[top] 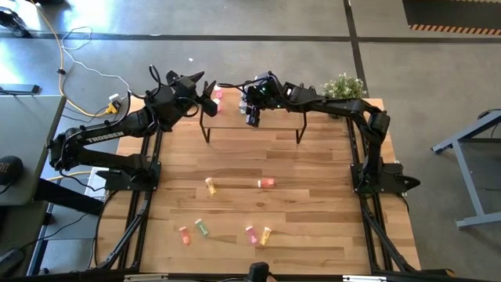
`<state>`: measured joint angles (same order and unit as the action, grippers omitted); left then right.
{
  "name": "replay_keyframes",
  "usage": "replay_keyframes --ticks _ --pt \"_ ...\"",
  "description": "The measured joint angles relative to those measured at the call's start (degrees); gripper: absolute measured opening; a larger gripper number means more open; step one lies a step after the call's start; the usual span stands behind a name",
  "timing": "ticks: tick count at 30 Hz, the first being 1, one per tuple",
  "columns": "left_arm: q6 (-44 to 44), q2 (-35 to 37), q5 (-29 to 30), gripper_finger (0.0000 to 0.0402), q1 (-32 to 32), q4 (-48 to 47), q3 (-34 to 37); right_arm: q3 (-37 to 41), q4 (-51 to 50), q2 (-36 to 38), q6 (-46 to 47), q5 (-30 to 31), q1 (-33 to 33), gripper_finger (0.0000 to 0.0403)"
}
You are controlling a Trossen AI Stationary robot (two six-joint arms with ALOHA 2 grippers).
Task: Pick and place medicine bottles onto shelf by color
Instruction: Put the top blue pill bottle on the shelf aligned with the other blue pill bottle, then put the bottom orange pill bottle on the shelf aligned with the other orange pill bottle
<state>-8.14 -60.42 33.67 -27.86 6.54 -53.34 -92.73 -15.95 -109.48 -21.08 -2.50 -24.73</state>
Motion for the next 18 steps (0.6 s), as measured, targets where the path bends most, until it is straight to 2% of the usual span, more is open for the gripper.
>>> replay_keyframes --ticks 5,11,18 --pt "1.94 -0.02 0.25 0.0225 0.02 -3.01 0.00 -0.41 -0.27 0.80 0.47 0.40 0.00 0.0183" --pt "6.78 0.35 0.44 0.0225 1.55 -8.46 0.00 -4.72 -4.44 0.86 0.46 0.39 0.02 0.0183" --pt "17.34 1.65 1.72 0.0225 6.13 -17.29 0.00 -9.77 -7.39 0.93 -0.95 0.39 0.02 0.0183"
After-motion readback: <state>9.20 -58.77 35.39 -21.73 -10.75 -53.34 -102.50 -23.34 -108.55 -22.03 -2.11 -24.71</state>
